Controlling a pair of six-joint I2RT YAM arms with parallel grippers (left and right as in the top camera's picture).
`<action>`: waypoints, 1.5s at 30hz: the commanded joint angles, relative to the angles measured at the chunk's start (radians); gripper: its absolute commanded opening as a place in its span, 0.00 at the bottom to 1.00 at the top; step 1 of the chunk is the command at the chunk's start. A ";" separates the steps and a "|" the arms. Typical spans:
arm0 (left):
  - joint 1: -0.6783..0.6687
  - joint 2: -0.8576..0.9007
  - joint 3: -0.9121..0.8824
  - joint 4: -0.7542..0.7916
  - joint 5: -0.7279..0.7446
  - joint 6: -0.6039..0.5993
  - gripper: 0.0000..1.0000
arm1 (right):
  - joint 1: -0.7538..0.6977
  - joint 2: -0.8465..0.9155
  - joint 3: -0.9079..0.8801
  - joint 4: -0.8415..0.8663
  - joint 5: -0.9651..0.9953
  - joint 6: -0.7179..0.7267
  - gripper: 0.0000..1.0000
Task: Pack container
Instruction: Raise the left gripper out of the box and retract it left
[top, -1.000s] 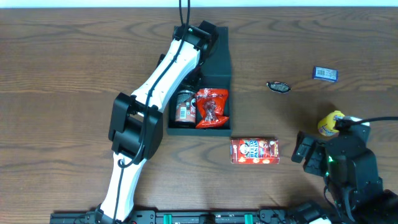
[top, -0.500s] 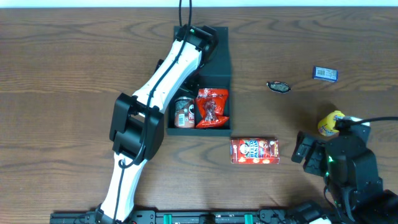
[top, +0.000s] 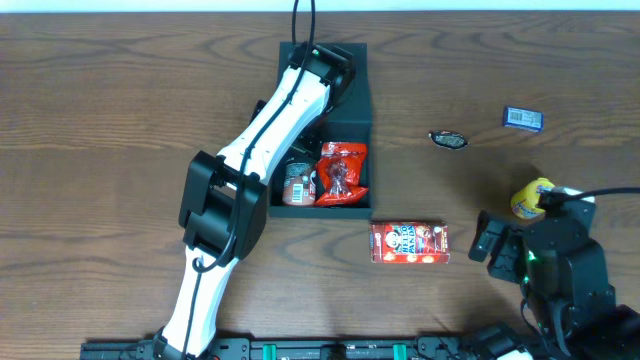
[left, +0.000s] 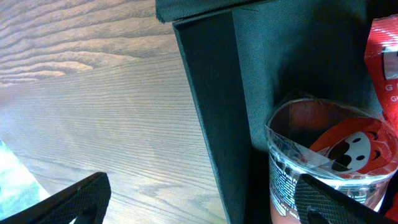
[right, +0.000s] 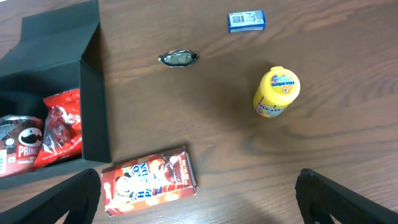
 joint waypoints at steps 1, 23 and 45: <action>0.000 -0.015 -0.006 -0.009 -0.026 -0.023 0.95 | 0.008 0.001 0.000 -0.001 0.018 0.006 0.99; -0.043 -0.769 -0.009 -0.038 -0.066 -0.026 0.95 | 0.008 0.001 0.000 -0.008 0.018 0.006 0.99; -0.056 -1.083 -0.441 0.081 -0.100 -0.049 0.95 | -0.174 0.164 -0.345 0.188 0.220 0.417 0.99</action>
